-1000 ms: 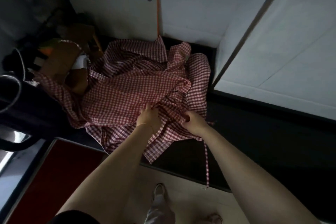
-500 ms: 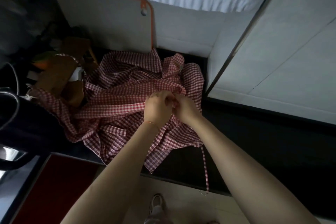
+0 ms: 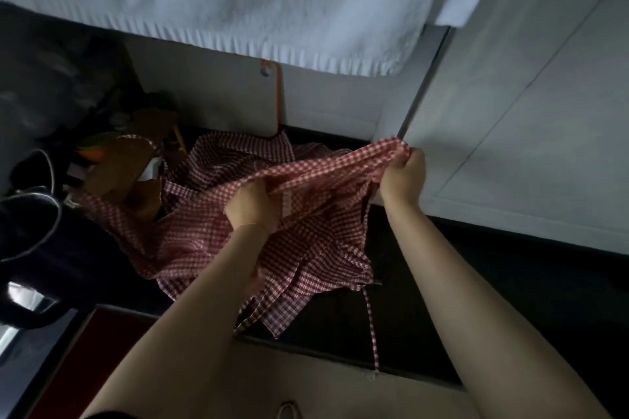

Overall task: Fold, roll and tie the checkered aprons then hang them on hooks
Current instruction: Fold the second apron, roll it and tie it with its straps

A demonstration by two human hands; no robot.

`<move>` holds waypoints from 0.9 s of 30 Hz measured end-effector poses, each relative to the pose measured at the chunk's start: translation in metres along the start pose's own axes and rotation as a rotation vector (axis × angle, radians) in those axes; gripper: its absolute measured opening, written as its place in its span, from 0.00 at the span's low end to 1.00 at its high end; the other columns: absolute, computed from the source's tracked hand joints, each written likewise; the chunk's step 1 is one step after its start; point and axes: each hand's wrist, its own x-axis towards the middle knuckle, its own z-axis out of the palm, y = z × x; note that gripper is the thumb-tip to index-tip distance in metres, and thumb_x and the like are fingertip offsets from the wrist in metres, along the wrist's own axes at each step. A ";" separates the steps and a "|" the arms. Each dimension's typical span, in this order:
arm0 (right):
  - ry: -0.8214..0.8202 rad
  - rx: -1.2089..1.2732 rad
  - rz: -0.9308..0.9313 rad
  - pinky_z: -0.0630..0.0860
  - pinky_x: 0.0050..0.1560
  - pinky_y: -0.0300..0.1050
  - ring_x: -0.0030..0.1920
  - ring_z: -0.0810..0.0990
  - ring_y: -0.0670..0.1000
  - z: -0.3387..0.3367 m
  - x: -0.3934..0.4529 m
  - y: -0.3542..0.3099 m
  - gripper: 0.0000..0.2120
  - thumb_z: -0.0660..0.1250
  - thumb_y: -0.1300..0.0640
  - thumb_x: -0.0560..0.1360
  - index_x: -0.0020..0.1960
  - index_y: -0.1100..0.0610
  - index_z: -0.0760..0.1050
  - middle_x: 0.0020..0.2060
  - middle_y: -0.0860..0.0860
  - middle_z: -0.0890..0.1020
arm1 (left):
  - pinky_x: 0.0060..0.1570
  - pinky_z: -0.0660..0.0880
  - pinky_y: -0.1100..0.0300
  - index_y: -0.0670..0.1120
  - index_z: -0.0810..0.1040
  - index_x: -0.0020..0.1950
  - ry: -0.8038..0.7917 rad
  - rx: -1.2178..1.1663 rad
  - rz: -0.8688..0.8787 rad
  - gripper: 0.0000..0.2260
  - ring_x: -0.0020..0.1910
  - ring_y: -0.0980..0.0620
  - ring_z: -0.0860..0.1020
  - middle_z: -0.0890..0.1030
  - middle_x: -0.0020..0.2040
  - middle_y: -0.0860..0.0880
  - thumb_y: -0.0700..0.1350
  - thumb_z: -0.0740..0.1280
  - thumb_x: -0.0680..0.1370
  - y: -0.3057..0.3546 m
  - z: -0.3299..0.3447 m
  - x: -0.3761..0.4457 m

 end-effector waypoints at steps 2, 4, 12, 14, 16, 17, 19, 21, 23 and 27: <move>0.084 -0.067 -0.092 0.72 0.56 0.51 0.55 0.77 0.61 -0.016 0.011 -0.008 0.12 0.56 0.60 0.83 0.55 0.67 0.74 0.54 0.62 0.77 | 0.50 0.75 0.51 0.49 0.79 0.62 0.065 -0.096 0.060 0.14 0.56 0.38 0.79 0.82 0.56 0.41 0.46 0.64 0.77 0.024 -0.021 -0.001; 0.066 -0.289 -0.218 0.70 0.58 0.50 0.61 0.73 0.63 -0.036 0.018 -0.016 0.12 0.63 0.57 0.79 0.54 0.66 0.77 0.58 0.64 0.75 | 0.49 0.75 0.50 0.46 0.81 0.59 0.099 -0.181 0.148 0.12 0.54 0.36 0.79 0.83 0.54 0.39 0.46 0.64 0.77 0.053 -0.041 -0.002; -0.620 -0.639 -0.439 0.70 0.65 0.51 0.65 0.74 0.56 -0.096 0.001 -0.059 0.18 0.73 0.50 0.71 0.59 0.52 0.78 0.63 0.54 0.78 | 0.56 0.75 0.56 0.43 0.84 0.54 -0.108 -0.379 0.652 0.14 0.55 0.45 0.79 0.84 0.54 0.45 0.34 0.63 0.74 0.157 -0.092 -0.035; -0.474 -0.653 -0.386 0.75 0.52 0.46 0.54 0.80 0.57 -0.119 0.005 -0.053 0.06 0.65 0.55 0.75 0.49 0.55 0.78 0.53 0.55 0.82 | 0.52 0.74 0.60 0.44 0.84 0.52 -0.071 -0.417 0.686 0.13 0.51 0.47 0.79 0.84 0.52 0.46 0.34 0.62 0.75 0.179 -0.098 -0.047; -0.304 -0.707 -0.318 0.77 0.50 0.46 0.53 0.81 0.58 -0.152 0.016 -0.042 0.10 0.62 0.57 0.76 0.53 0.56 0.80 0.53 0.56 0.83 | 0.49 0.73 0.61 0.44 0.83 0.52 -0.054 -0.397 0.687 0.11 0.49 0.49 0.79 0.83 0.50 0.46 0.36 0.62 0.77 0.195 -0.102 -0.057; -0.231 -0.760 -0.285 0.76 0.49 0.46 0.54 0.81 0.58 -0.173 0.024 -0.038 0.11 0.62 0.58 0.76 0.55 0.56 0.80 0.54 0.56 0.82 | 0.48 0.74 0.61 0.44 0.83 0.52 -0.052 -0.368 0.685 0.10 0.49 0.49 0.79 0.83 0.50 0.46 0.37 0.63 0.77 0.203 -0.102 -0.062; -0.112 -0.823 -0.234 0.73 0.46 0.45 0.54 0.81 0.58 -0.213 0.040 -0.031 0.11 0.61 0.60 0.77 0.55 0.58 0.79 0.53 0.56 0.82 | 0.49 0.75 0.59 0.45 0.82 0.50 -0.060 -0.326 0.674 0.08 0.49 0.48 0.79 0.83 0.50 0.46 0.40 0.63 0.77 0.220 -0.100 -0.074; 0.016 -0.842 -0.216 0.71 0.43 0.45 0.52 0.81 0.59 -0.263 0.055 -0.025 0.10 0.59 0.62 0.78 0.53 0.59 0.78 0.52 0.57 0.82 | 0.47 0.76 0.59 0.47 0.82 0.49 -0.056 -0.308 0.670 0.06 0.46 0.49 0.78 0.83 0.49 0.46 0.43 0.65 0.78 0.245 -0.098 -0.094; 0.169 -0.809 -0.202 0.70 0.43 0.45 0.51 0.81 0.60 -0.313 0.070 -0.025 0.10 0.58 0.64 0.78 0.53 0.61 0.77 0.53 0.58 0.80 | 0.41 0.73 0.60 0.50 0.81 0.46 -0.050 -0.305 0.699 0.03 0.42 0.51 0.77 0.82 0.46 0.47 0.48 0.68 0.77 0.273 -0.097 -0.116; 0.516 -0.605 -0.204 0.73 0.47 0.51 0.51 0.80 0.64 -0.412 0.096 -0.041 0.11 0.55 0.65 0.80 0.58 0.64 0.74 0.62 0.61 0.72 | 0.38 0.71 0.62 0.52 0.79 0.48 -0.134 -0.334 0.823 0.16 0.42 0.56 0.76 0.79 0.42 0.55 0.63 0.72 0.72 0.343 -0.102 -0.167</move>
